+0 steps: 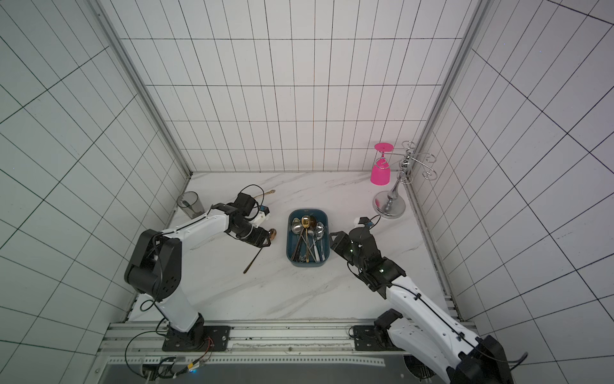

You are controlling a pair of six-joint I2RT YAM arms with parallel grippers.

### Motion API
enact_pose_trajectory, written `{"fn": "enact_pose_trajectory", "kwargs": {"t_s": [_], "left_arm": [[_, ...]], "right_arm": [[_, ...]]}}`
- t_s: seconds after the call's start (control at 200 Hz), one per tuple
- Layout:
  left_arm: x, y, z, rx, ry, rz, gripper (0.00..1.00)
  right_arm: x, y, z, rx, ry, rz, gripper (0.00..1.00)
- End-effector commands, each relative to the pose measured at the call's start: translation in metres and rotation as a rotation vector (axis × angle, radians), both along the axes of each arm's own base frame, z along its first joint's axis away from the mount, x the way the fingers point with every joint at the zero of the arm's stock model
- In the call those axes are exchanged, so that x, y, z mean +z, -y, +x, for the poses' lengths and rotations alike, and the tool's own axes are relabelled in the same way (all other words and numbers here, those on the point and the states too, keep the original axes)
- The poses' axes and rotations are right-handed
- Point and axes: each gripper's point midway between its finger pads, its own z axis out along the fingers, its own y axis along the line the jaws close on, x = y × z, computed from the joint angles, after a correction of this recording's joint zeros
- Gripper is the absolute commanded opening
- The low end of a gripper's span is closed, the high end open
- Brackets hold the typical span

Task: Put the spoon into the storage box
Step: Place the spoon in the storage box, then pick up the spoon from the center of the board.

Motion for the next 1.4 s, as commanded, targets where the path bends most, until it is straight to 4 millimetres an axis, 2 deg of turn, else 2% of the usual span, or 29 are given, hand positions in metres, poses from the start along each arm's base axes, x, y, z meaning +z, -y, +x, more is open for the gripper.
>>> {"fn": "enact_pose_trajectory", "kwargs": {"t_s": [0.0,0.095,0.155,0.215,0.275,0.37,0.46,0.62,0.75,0.964,1.134,1.259,1.394], "left_arm": [[0.0,0.003,0.013,0.01,0.026,0.043,0.67],[-0.005,0.006,0.014,-0.005,0.005,0.08,0.65],[-0.01,0.008,0.015,-0.014,-0.013,0.096,0.6],[-0.016,0.01,0.015,-0.017,-0.042,0.104,0.55],[-0.022,0.008,0.015,-0.017,-0.061,0.118,0.5],[-0.031,0.004,0.013,-0.015,-0.078,0.145,0.48],[-0.037,0.0,0.012,-0.007,-0.089,0.17,0.42],[-0.047,-0.002,0.01,0.0,-0.116,0.191,0.42],[-0.056,-0.004,0.007,0.001,-0.142,0.209,0.37],[-0.067,-0.005,0.002,0.007,-0.184,0.218,0.16],[-0.063,-0.004,0.001,0.014,-0.185,0.209,0.0],[-0.051,-0.001,0.003,0.028,-0.16,0.184,0.0],[-0.021,0.008,0.009,0.051,-0.113,0.12,0.0]], "right_arm": [[0.021,0.017,0.002,0.031,0.075,-0.166,0.48],[0.031,0.025,0.001,0.056,0.115,-0.257,0.55],[0.038,0.03,0.001,0.066,0.14,-0.3,0.66],[0.045,0.034,0.0,0.08,0.168,-0.341,0.74],[0.051,0.038,-0.001,0.092,0.192,-0.376,0.78],[0.059,0.046,-0.003,0.099,0.22,-0.439,0.84],[0.064,0.052,-0.002,0.103,0.238,-0.48,0.87],[0.072,0.061,0.0,0.081,0.25,-0.504,0.96],[0.074,0.064,0.002,0.07,0.254,-0.514,0.97],[0.076,0.068,0.003,0.057,0.251,-0.516,0.99],[0.078,0.07,0.005,0.044,0.25,-0.512,0.99],[0.079,0.07,0.006,0.042,0.25,-0.51,0.99],[0.079,0.071,0.007,0.04,0.249,-0.518,0.99]]}}
